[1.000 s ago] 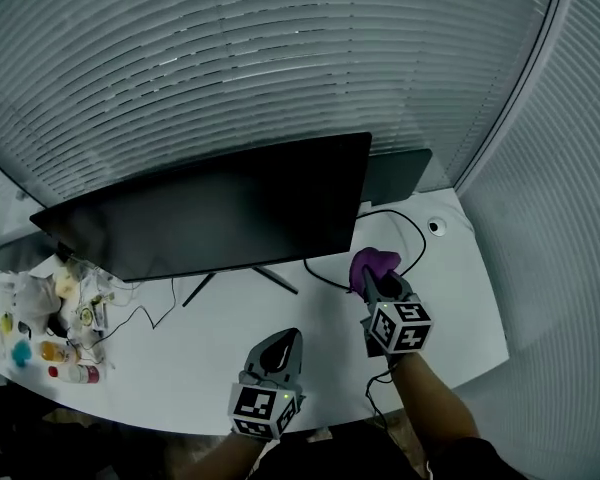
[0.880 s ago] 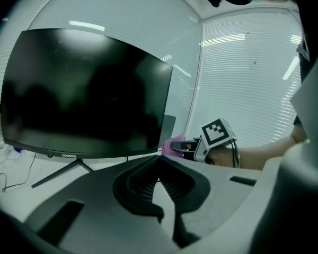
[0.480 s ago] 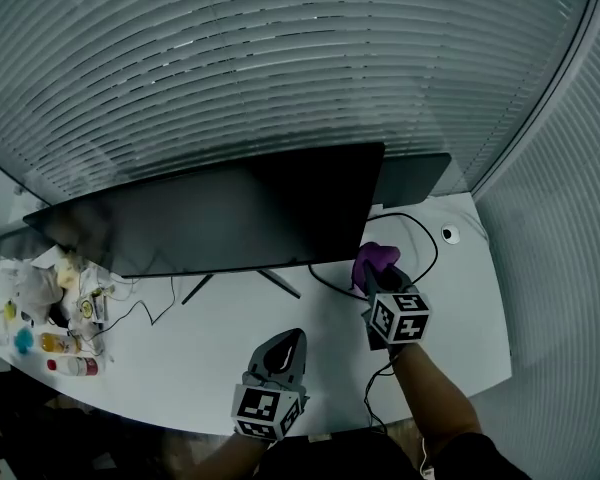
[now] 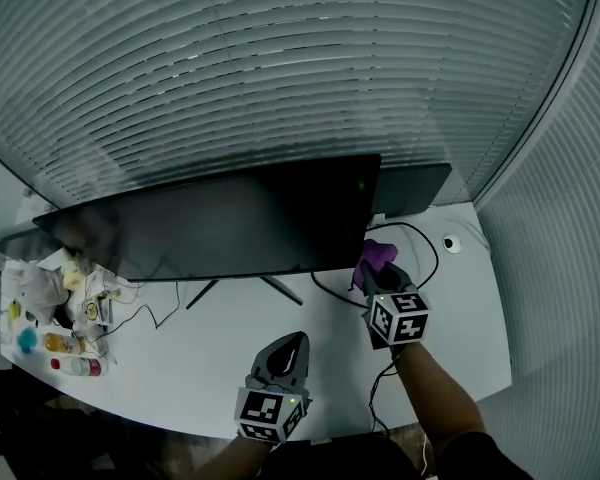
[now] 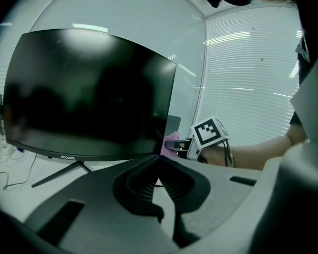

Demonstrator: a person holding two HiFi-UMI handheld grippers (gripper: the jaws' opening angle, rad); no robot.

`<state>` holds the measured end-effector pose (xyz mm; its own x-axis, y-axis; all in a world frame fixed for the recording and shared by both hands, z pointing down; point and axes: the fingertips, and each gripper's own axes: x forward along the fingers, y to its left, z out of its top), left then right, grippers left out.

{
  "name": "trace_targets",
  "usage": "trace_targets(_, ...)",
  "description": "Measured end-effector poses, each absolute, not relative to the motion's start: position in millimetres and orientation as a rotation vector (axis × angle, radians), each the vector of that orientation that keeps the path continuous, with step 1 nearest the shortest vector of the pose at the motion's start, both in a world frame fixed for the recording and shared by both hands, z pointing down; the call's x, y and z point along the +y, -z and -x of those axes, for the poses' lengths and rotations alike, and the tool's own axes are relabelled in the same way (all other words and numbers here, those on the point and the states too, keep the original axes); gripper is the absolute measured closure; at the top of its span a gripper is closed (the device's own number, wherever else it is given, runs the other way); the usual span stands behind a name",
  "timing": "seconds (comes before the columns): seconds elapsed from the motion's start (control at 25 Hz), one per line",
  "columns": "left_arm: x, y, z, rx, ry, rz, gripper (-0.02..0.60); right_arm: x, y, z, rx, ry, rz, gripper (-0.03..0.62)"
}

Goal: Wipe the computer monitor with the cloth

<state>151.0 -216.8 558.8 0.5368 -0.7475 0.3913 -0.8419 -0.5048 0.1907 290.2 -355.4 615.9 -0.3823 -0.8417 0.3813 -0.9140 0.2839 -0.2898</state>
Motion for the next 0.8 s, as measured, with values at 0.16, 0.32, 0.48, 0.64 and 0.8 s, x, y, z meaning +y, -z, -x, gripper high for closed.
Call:
trace_targets(0.16,-217.6,-551.0,-151.8,-1.311,-0.349,-2.429,0.575,-358.5,-598.5,-288.0,-2.420,-0.653,-1.644,0.516)
trace_targets(0.32,-218.0,-542.6,-151.1,-1.321,-0.329,-2.445,0.575,-358.8,-580.9,-287.7,-2.447,-0.615,-1.653,0.514)
trace_targets(0.48,-217.4,-535.0,-149.1,-1.326,-0.310,-2.464,0.575,-358.8,-562.7,-287.4,-2.469,-0.574,-1.671,0.514)
trace_targets(0.64,-214.3,-522.1,-147.8,-1.336,-0.298,-2.488,0.575,-356.1,-542.2,-288.0,-2.488,-0.540,-1.686,0.514)
trace_targets(0.8,-215.8,-507.2,-147.1,-1.337,-0.272,-2.509,0.575,-359.8,-516.8,-286.7,-2.510,-0.491,-1.696,0.514)
